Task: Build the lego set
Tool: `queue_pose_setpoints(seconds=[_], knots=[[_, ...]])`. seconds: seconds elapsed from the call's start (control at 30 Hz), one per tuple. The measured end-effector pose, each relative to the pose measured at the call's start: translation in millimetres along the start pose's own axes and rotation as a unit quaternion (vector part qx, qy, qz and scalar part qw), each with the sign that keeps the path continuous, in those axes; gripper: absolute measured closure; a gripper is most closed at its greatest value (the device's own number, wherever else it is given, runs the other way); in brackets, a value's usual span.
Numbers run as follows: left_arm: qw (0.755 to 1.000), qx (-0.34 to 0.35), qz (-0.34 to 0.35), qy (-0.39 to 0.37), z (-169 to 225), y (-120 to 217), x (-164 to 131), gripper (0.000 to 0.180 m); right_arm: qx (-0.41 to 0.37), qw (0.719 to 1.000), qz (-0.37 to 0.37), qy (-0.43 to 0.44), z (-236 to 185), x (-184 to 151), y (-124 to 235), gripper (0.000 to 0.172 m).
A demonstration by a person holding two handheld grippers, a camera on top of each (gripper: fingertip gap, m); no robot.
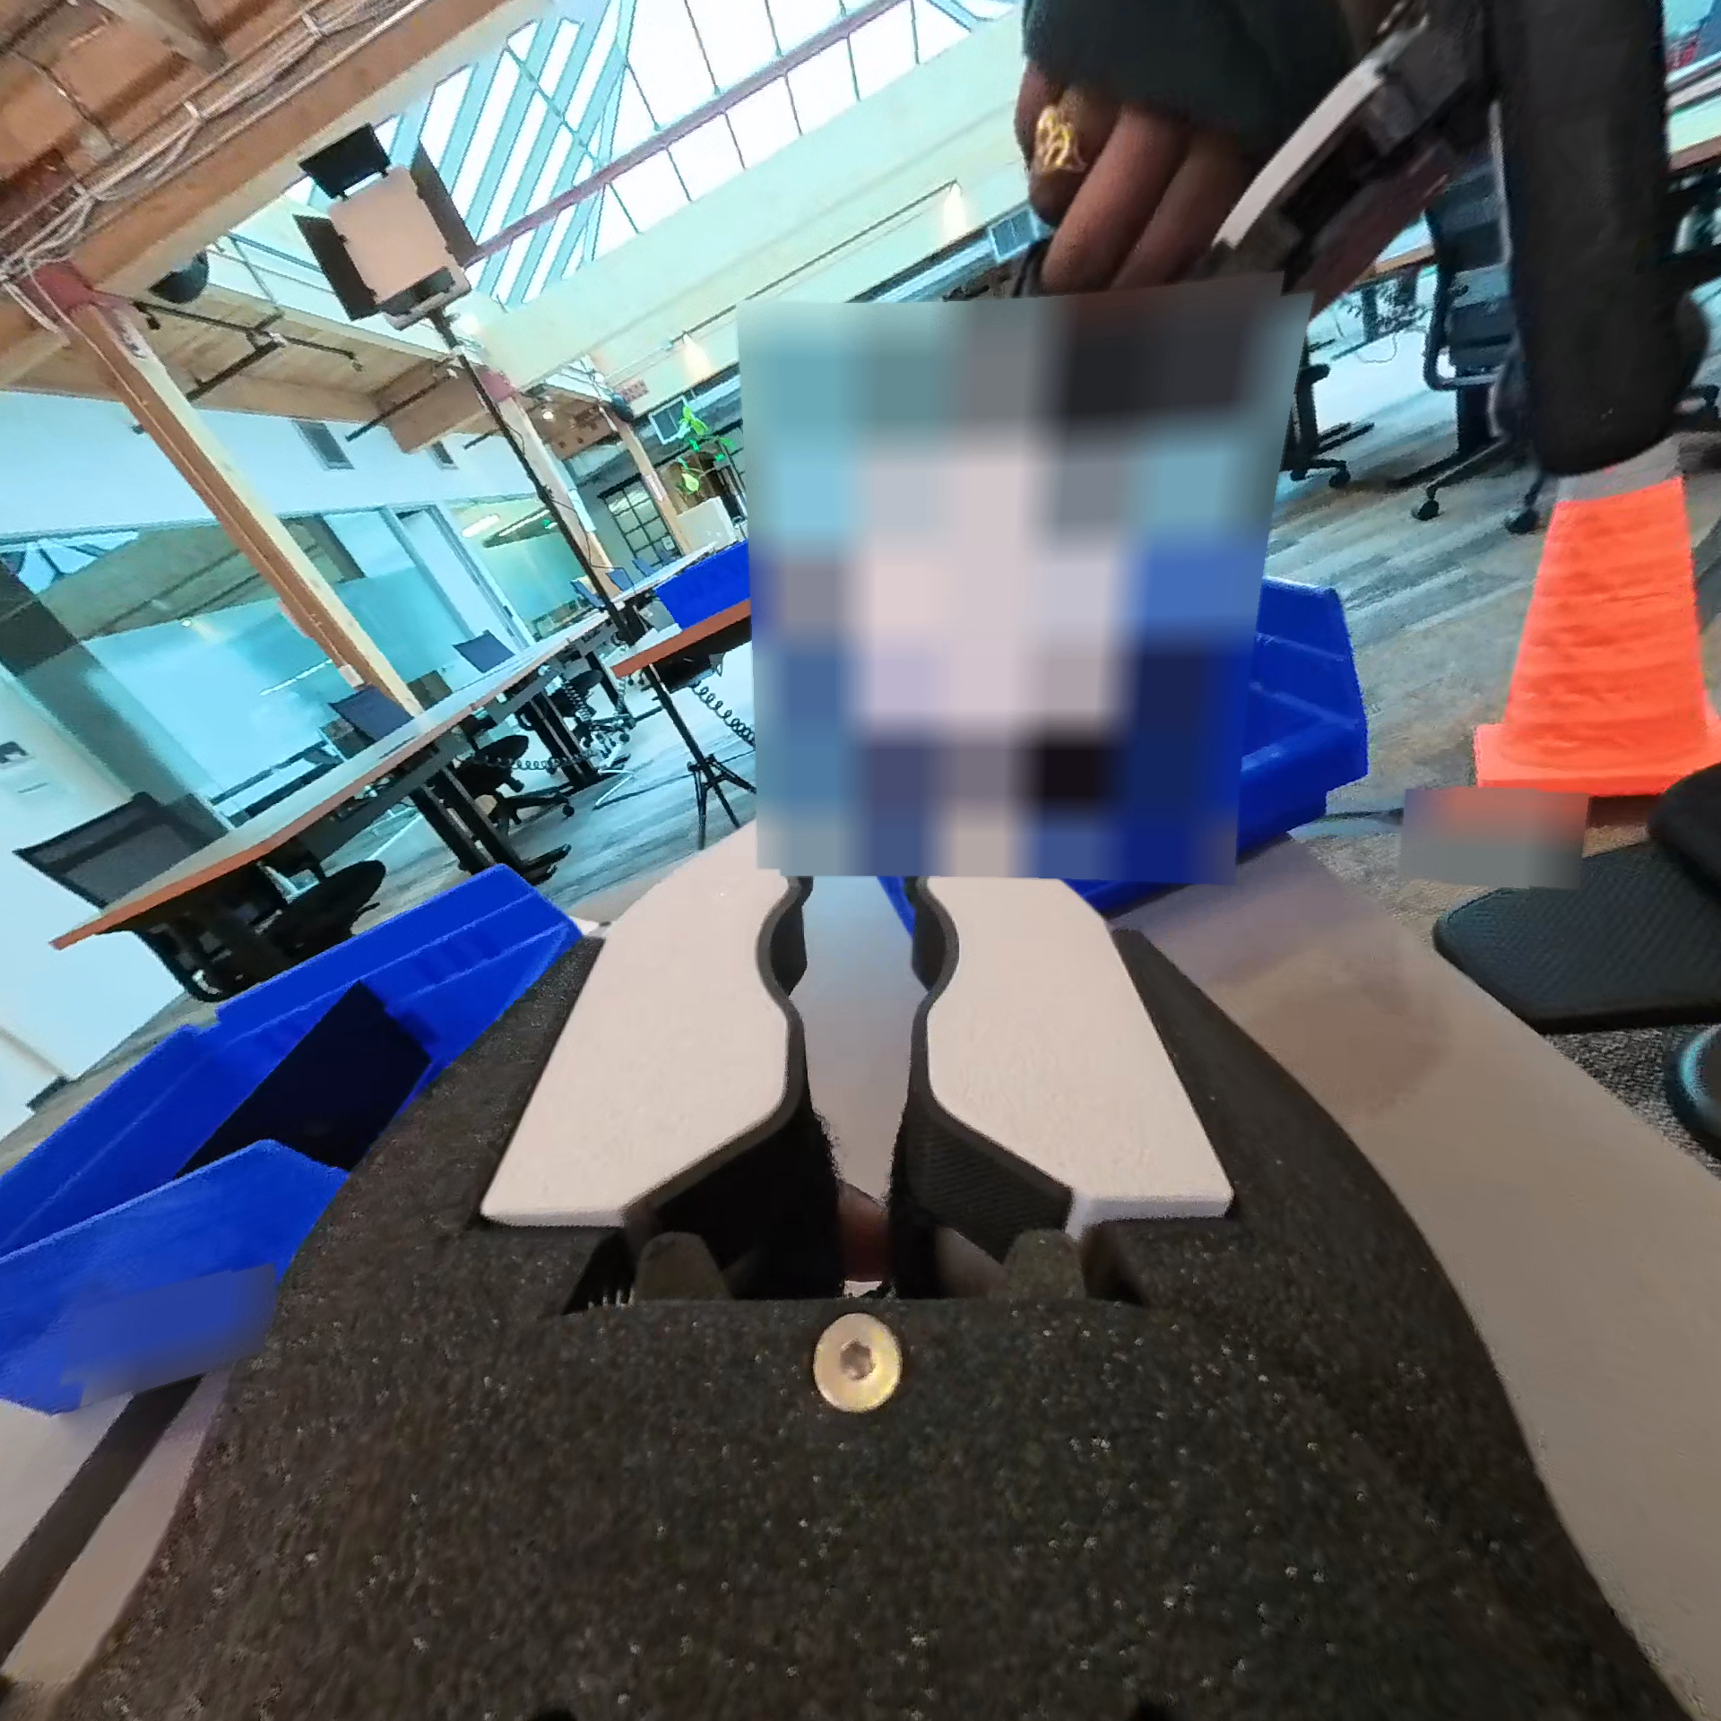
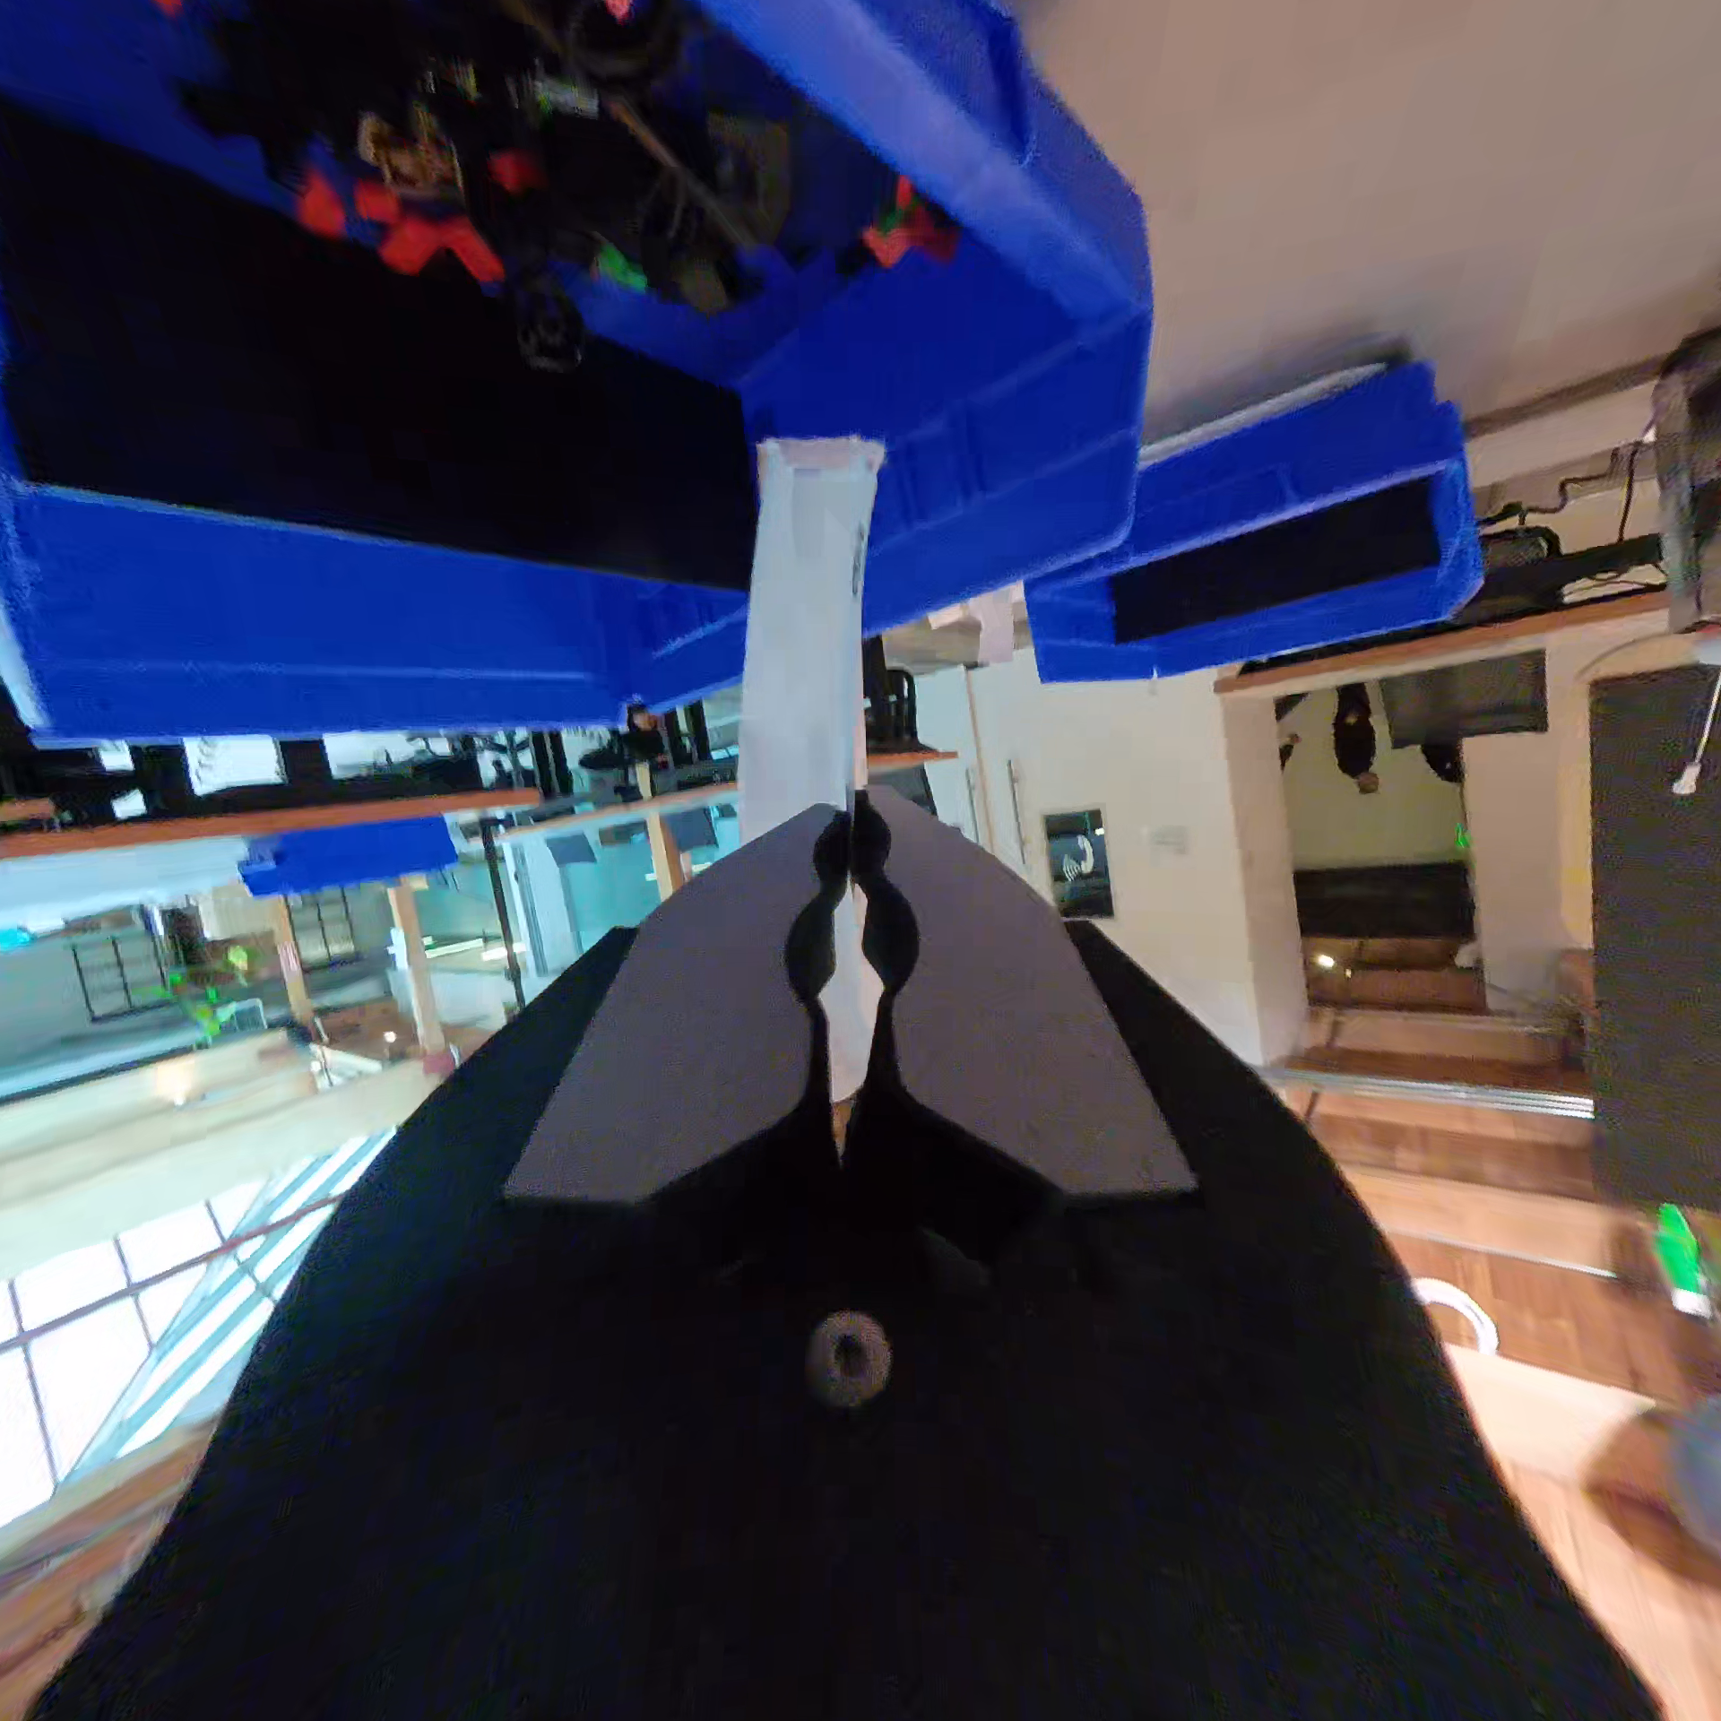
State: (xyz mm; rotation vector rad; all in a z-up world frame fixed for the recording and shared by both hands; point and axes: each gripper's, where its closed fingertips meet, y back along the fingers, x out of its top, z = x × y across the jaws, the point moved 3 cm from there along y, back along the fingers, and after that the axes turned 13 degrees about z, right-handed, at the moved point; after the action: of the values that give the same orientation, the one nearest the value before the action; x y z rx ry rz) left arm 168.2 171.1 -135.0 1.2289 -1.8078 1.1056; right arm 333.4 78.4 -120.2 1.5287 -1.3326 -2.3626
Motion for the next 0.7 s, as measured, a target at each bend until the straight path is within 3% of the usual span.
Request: queue_pose_setpoints(seconds=[0.03, 0.1, 0.17, 0.23, 0.27, 0.33, 0.43, 0.5, 0.53, 0.63, 0.7], knots=[[1.000, -0.002, 0.002, -0.001, -0.8, 0.5, 1.0, 0.163, 0.004, 1.000, 0.011, 0.005, -1.6, 6.4, 0.2, 0.172], [1.000, -0.002, 0.002, 0.009, -2.6, 0.6, 2.0, 0.163, 0.011, 1.000, -0.008, -0.016, -6.2, 2.0, 0.7, 0.172], [1.000, -0.007, -0.007, 0.013, -2.7, 1.9, 0.1, 0.162, 0.013, 0.989, -0.009, -0.150, -15.1, -16.4, 5.7, 0.171], [1.000, -0.014, -0.012, 0.014, -2.2, 2.8, -2.1, 0.158, -0.023, 0.954, 0.007, -0.298, -22.8, -31.6, 15.8, 0.172], [1.000, -0.017, -0.011, 0.020, -1.6, 2.8, -2.9, 0.155, -0.056, 0.924, 0.023, -0.377, -25.2, -36.4, 22.3, 0.172], [0.999, -0.032, -0.003, 0.042, 3.1, 0.9, -3.0, 0.144, -0.141, 0.834, 0.094, -0.524, -24.3, -37.6, 38.8, 0.172], [0.996, -0.061, 0.007, 0.061, 15.8, -4.1, -1.1, 0.128, -0.242, 0.639, 0.247, -0.687, -12.9, -27.8, 66.0, 0.171], [0.996, -0.063, -0.002, 0.065, 20.8, -9.3, -1.4, 0.111, -0.257, 0.508, 0.364, -0.737, -3.3, -12.7, 78.2, 0.171], [0.995, -0.064, -0.006, 0.071, 22.6, -11.7, -1.1, 0.103, -0.254, 0.459, 0.404, -0.750, -1.5, -6.3, 79.7, 0.172], [0.985, -0.104, -0.013, 0.137, 38.2, -14.1, 2.4, 0.091, -0.254, 0.357, 0.486, -0.757, 1.1, 9.9, 77.9, 0.171], [0.968, -0.166, -0.012, 0.190, 57.4, -10.9, 6.7, 0.108, -0.247, 0.309, 0.527, -0.752, 3.6, 21.2, 75.8, 0.171]])
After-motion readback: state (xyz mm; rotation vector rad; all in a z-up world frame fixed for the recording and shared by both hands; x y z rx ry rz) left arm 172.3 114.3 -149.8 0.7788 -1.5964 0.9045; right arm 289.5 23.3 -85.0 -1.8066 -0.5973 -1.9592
